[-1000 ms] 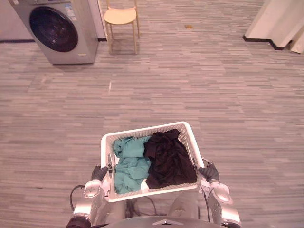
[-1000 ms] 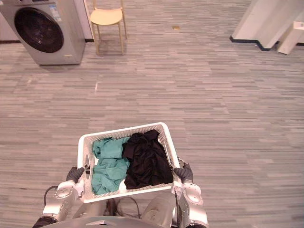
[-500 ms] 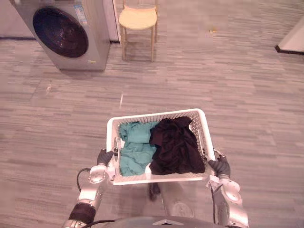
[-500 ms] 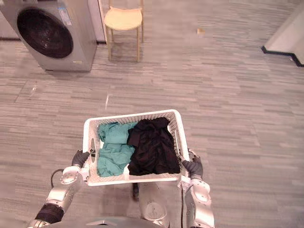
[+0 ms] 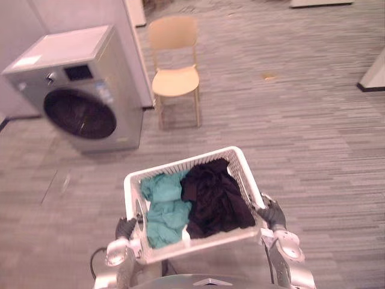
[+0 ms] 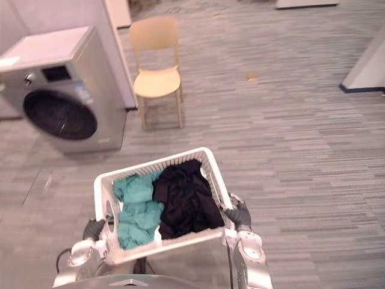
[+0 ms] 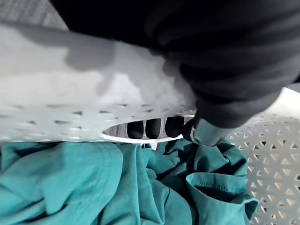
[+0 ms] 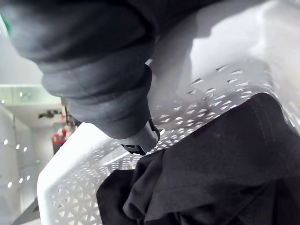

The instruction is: Pick up the laundry basket with both hands and put the clothes into the washing machine.

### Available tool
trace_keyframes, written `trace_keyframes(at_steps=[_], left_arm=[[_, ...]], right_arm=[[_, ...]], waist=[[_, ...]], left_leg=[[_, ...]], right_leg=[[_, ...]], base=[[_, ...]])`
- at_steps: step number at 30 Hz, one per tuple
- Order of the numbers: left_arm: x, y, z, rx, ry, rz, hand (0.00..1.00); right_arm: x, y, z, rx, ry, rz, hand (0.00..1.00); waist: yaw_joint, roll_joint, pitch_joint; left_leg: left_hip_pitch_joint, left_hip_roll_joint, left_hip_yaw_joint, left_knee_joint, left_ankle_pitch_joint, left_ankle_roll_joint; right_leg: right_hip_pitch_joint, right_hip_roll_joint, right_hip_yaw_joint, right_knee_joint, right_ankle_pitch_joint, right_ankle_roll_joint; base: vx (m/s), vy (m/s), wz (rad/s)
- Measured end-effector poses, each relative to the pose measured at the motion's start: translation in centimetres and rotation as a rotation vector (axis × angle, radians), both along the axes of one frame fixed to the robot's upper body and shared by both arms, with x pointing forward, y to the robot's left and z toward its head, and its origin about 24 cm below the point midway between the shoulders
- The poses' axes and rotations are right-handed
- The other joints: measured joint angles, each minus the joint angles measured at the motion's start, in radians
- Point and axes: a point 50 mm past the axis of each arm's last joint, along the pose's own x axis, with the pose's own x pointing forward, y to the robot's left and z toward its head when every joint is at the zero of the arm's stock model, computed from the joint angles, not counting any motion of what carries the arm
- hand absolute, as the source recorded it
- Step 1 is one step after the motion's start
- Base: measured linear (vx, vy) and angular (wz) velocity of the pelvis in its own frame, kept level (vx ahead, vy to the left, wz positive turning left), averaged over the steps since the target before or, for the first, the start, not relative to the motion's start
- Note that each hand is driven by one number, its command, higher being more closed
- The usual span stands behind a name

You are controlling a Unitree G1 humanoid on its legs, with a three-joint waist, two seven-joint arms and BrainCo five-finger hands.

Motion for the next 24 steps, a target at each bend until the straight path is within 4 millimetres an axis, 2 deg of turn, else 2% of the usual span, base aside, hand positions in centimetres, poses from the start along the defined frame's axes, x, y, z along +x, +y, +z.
trace_keyframes(at_steps=[1, 2, 3, 4, 5, 6, 7, 8, 9, 10, 11, 12, 13, 14, 15, 16, 17, 18, 19, 20, 21, 22, 23, 24], left_arm=[[0.1, 0.5, 0.0, 0.025, 0.005, -0.018, 1.00], [0.1, 1.0, 0.1, 0.045, 0.011, -0.024, 1.00], [0.1, 1.1, 0.1, 0.048, 0.010, -0.026, 1.00], [0.4, 1.0, 0.2, 0.051, 0.001, -0.032, 1.00], [0.9, 1.1, 0.5, 0.056, -0.015, -0.038, 1.00], [1.3, 1.1, 0.7, 0.058, -0.026, -0.041, 1.00], [2.2, 0.7, 1.1, 0.055, -0.052, -0.060, 1.00], [3.0, 0.1, 1.5, 0.052, -0.077, -0.085, 1.00], [3.4, -0.1, 1.7, 0.051, -0.089, -0.095, 1.00], [3.8, -0.3, 1.9, 0.048, -0.099, -0.100, 1.00], [3.7, -0.7, 1.7, 0.035, -0.088, -0.100, 1.00], [3.7, -0.9, 1.7, 0.031, -0.090, -0.098, 1.00], [4.1, -1.0, 1.9, 0.030, -0.102, -0.105, 1.00], [4.1, -1.2, 1.9, 0.026, -0.102, -0.108, 1.00], [4.0, -1.6, 1.8, 0.015, -0.097, -0.105, 1.00], [4.0, -1.7, 1.8, 0.012, -0.096, -0.101, 1.00], [3.9, -1.5, 1.7, 0.010, -0.093, -0.091, 1.00], [3.6, -1.6, 1.6, -0.008, -0.089, -0.068, 1.00], [3.2, -1.7, 1.4, -0.028, -0.083, -0.048, 1.00], [3.0, -1.8, 1.3, -0.038, -0.078, -0.039, 1.00], [2.5, -1.9, 1.0, -0.045, -0.063, -0.030, 1.00], [2.0, -1.7, 0.8, -0.045, -0.053, -0.024, 1.00], [1.7, -1.7, 0.7, -0.049, -0.045, -0.018, 1.00], [1.7, -1.7, 0.6, -0.052, -0.045, -0.015, 1.00]], right_arm=[[-0.1, 0.5, -0.7, 0.029, 0.021, -0.006, 1.00], [-0.1, 1.0, -0.8, 0.038, 0.021, 0.001, 1.00], [-0.2, 1.1, -0.8, 0.038, 0.023, 0.002, 1.00], [-0.6, 1.1, -0.8, 0.036, 0.021, -0.003, 1.00], [-0.5, 1.2, -0.2, 0.035, -0.007, -0.004, 1.00], [-0.5, 1.2, 0.1, 0.033, -0.021, -0.007, 1.00], [-0.5, 0.9, 0.7, 0.025, -0.046, -0.026, 1.00], [-0.5, 0.4, 1.2, 0.018, -0.071, -0.054, 1.00], [-0.6, 0.2, 1.4, 0.018, -0.079, -0.068, 1.00], [-0.5, 0.1, 1.5, 0.019, -0.085, -0.076, 1.00], [-0.6, -0.3, 1.4, 0.008, -0.077, -0.077, 1.00], [-0.6, -0.5, 1.5, -0.003, -0.076, -0.074, 1.00], [-0.4, -0.8, 1.9, -0.016, -0.090, -0.073, 1.00], [-0.4, -1.0, 2.0, -0.021, -0.091, -0.074, 1.00], [-0.5, -1.2, 2.1, -0.032, -0.087, -0.073, 1.00], [-0.5, -1.3, 2.1, -0.035, -0.084, -0.072, 1.00], [-0.4, -1.2, 2.4, -0.037, -0.097, -0.066, 1.00], [0.0, -1.1, 2.9, -0.047, -0.118, -0.047, 1.00], [0.1, -1.2, 3.1, -0.061, -0.125, -0.033, 1.00], [0.3, -1.1, 3.2, -0.066, -0.128, -0.022, 1.00], [0.4, -1.1, 3.3, -0.072, -0.124, -0.007, 1.00], [0.4, -1.0, 3.3, -0.078, -0.120, 0.003, 1.00], [0.5, -1.0, 3.3, -0.086, -0.120, 0.015, 1.00], [0.6, -1.2, 3.4, -0.093, -0.120, 0.018, 1.00]], waist=[[-0.006, -0.018, 0.012], [-0.010, -0.016, 0.024], [-0.016, -0.006, 0.031], [-0.027, 0.017, 0.039], [-0.037, 0.030, 0.042], [-0.038, 0.033, 0.044], [-0.053, 0.036, 0.047], [-0.060, 0.041, 0.050], [-0.061, 0.043, 0.052], [-0.049, 0.030, 0.048], [-0.041, 0.046, 0.038], [-0.041, 0.060, 0.035], [-0.052, 0.064, 0.035], [-0.062, 0.070, 0.034], [-0.072, 0.094, 0.028], [-0.076, 0.104, 0.026], [-0.078, 0.110, 0.030], [-0.062, 0.121, 0.035], [-0.044, 0.122, 0.037], [-0.034, 0.125, 0.040], [-0.033, 0.128, 0.043], [-0.030, 0.123, 0.043], [-0.007, 0.121, 0.043], [0.006, 0.123, 0.041]], left_leg=[[0.088, -0.004, 0.004, -0.055, -0.024, 0.010], [0.186, 0.005, 0.000, -0.125, -0.030, 0.019], [0.239, 0.015, -0.005, -0.161, -0.031, 0.021], [0.323, 0.039, -0.012, -0.214, -0.034, 0.026], [0.378, 0.049, -0.012, -0.248, -0.038, 0.032], [0.400, 0.050, -0.013, -0.261, -0.043, 0.038], [0.441, 0.057, -0.014, -0.283, -0.069, 0.038], [0.479, 0.075, -0.012, -0.296, -0.118, 0.031], [0.502, 0.081, -0.011, -0.309, -0.144, 0.014], [0.548, 0.084, -0.008, -0.326, -0.188, -0.010], [0.594, 0.114, -0.009, -0.325, -0.213, 0.000], [0.593, 0.127, -0.010, -0.315, -0.207, -0.004], [0.585, 0.130, -0.034, -0.273, -0.185, 0.002], [0.587, 0.139, -0.047, -0.247, -0.176, -0.006], [0.568, 0.165, -0.070, -0.161, -0.160, -0.029], [0.529, 0.185, -0.089, -0.049, -0.127, -0.056], [0.439, 0.206, -0.115, 0.172, -0.023, -0.113], [0.339, 0.230, -0.128, 0.418, 0.109, -0.156], [0.265, 0.234, -0.128, 0.590, 0.121, -0.153], [0.217, 0.237, -0.121, 0.688, 0.113, -0.145], [0.144, 0.257, -0.082, 0.798, 0.075, -0.111], [0.104, 0.275, -0.023, 0.805, 0.035, -0.064], [0.063, 0.291, 0.061, 0.743, -0.025, -0.016], [0.040, 0.290, 0.092, 0.680, -0.052, -0.009]], right_leg=[[-0.102, -0.002, -0.015, 0.186, 0.181, -0.059], [-0.188, 0.024, -0.052, 0.296, 0.126, -0.092], [-0.219, 0.040, -0.088, 0.314, 0.095, -0.093], [-0.271, 0.071, -0.159, 0.284, 0.051, -0.084], [-0.336, 0.082, -0.219, 0.215, 0.016, -0.070], [-0.364, 0.081, -0.241, 0.162, 0.007, -0.063], [-0.410, 0.071, -0.287, 0.016, 0.006, -0.053], [-0.427, 0.061, -0.329, -0.172, 0.031, -0.042], [-0.428, 0.055, -0.345, -0.282, 0.065, -0.041], [-0.434, 0.051, -0.347, -0.423, 0.192, -0.069], [-0.419, 0.081, -0.353, -0.384, 0.222, -0.104], [-0.421, 0.085, -0.360, -0.357, 0.191, -0.100], [-0.426, 0.074, -0.368, -0.290, 0.125, -0.113], [-0.420, 0.072, -0.380, -0.266, 0.101, -0.116], [-0.385, 0.083, -0.416, -0.258, 0.065, -0.122], [-0.344, 0.103, -0.432, -0.274, 0.041, -0.127], [-0.279, 0.132, -0.439, -0.306, 0.017, -0.131], [-0.217, 0.164, -0.440, -0.346, 0.000, -0.148], [-0.177, 0.184, -0.430, -0.366, -0.014, -0.158], [-0.140, 0.197, -0.425, -0.385, -0.025, -0.167], [-0.064, 0.209, -0.425, -0.431, -0.043, -0.170], [-0.011, 0.209, -0.420, -0.470, -0.051, -0.168], [0.045, 0.209, -0.400, -0.518, -0.059, -0.173], [0.064, 0.206, -0.391, -0.538, -0.059, -0.172]], base=[[0.70, 0.167, -0.17], [0.68, 0.142, -0.26], [0.62, 0.094, -0.19], [0.57, 0.041, 0.02], [0.55, 0.018, 0.10], [0.54, -0.036, 0.28], [0.66, -0.112, 0.47], [0.66, -0.133, 0.51], [0.56, -0.140, 0.29], [0.46, -0.167, -0.09], [0.56, -0.222, -0.20], [0.64, -0.295, 0.01], [0.51, -0.254, 0.25], [0.54, -0.276, 0.38], [0.45, -0.222, 0.27], [0.64, -0.345, 0.22], [0.58, -0.312, -0.06], [0.54, -0.273, -0.37], [0.30, -0.107, -0.52], [0.38, -0.075, -0.36], [0.38, -0.066, -0.11], [0.48, -0.078, -0.13], [0.31, -0.043, -0.22], [0.39, -0.024, -0.38]])
